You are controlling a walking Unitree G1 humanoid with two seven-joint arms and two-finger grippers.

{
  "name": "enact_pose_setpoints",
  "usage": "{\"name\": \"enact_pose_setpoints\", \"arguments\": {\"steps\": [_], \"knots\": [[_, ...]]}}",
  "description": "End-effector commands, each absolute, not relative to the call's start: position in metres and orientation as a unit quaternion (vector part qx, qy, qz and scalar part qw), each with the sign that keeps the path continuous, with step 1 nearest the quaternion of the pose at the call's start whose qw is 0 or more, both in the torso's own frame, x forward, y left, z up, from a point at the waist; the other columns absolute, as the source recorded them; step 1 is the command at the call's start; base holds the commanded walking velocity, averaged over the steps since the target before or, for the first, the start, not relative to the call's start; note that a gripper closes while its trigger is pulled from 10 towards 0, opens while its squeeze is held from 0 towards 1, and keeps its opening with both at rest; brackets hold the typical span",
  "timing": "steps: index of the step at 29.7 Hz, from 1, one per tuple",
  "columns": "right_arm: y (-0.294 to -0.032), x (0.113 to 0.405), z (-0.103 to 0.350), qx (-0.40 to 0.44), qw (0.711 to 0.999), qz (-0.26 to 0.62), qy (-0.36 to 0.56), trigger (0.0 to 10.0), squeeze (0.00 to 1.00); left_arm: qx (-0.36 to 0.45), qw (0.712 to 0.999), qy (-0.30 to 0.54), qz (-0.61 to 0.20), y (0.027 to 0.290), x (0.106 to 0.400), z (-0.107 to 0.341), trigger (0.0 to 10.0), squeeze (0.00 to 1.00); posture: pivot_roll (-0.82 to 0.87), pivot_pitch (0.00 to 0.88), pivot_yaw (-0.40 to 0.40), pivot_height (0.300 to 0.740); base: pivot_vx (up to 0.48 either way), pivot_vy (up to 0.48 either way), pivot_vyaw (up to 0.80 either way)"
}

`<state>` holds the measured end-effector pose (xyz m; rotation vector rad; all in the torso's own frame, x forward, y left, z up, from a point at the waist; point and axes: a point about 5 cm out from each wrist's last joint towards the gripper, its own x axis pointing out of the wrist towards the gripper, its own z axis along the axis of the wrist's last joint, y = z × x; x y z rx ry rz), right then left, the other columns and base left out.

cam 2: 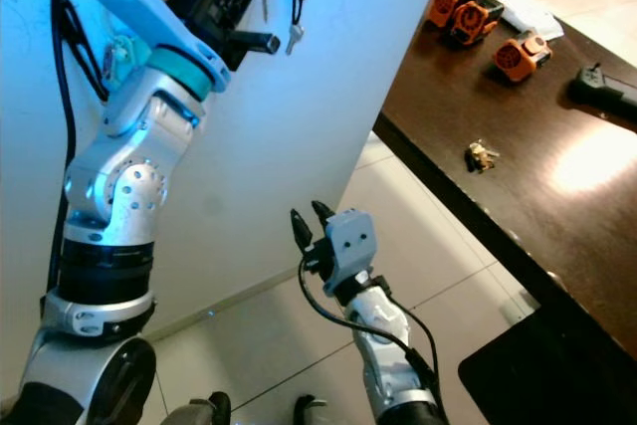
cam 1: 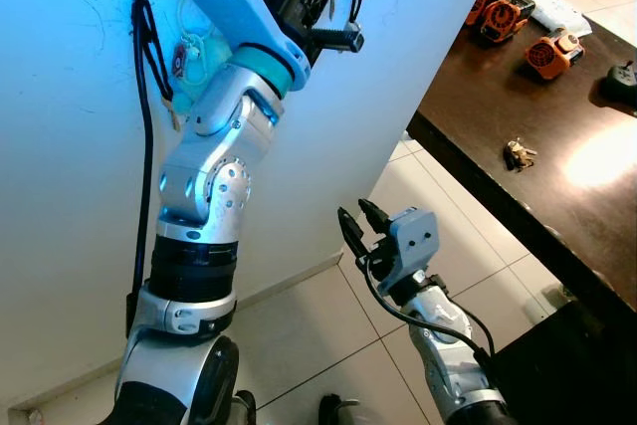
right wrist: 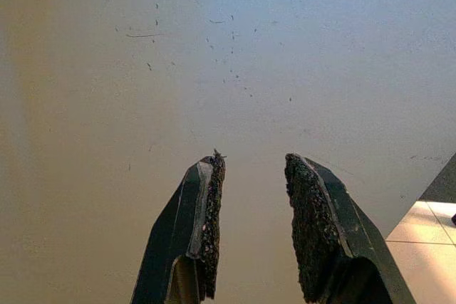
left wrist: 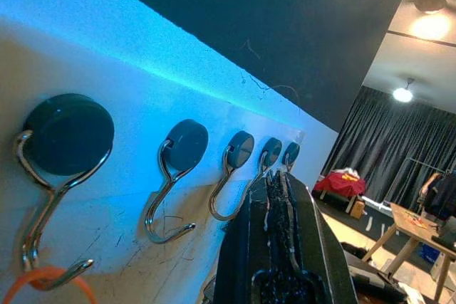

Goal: Hang keys on a hook

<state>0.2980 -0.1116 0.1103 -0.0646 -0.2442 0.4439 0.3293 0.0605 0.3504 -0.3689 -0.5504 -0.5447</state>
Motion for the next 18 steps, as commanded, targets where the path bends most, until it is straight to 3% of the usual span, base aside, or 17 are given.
{"name": "enact_pose_setpoints", "arguments": {"steps": [1,18], "knots": [[-0.113,0.296,0.104,-0.034,0.969,0.220,-0.109,10.0,0.00,-0.177,0.908,-0.269,-0.270,0.055,0.328,0.351,10.0,0.00,-0.05,0.142,-0.021,0.740,0.000,0.000,0.00],[-0.113,0.295,0.104,-0.033,0.970,0.217,-0.108,10.0,0.00,-0.160,0.917,-0.249,-0.267,0.045,0.334,0.344,10.0,0.00,-0.06,0.149,-0.015,0.740,0.000,0.000,0.00]]}}
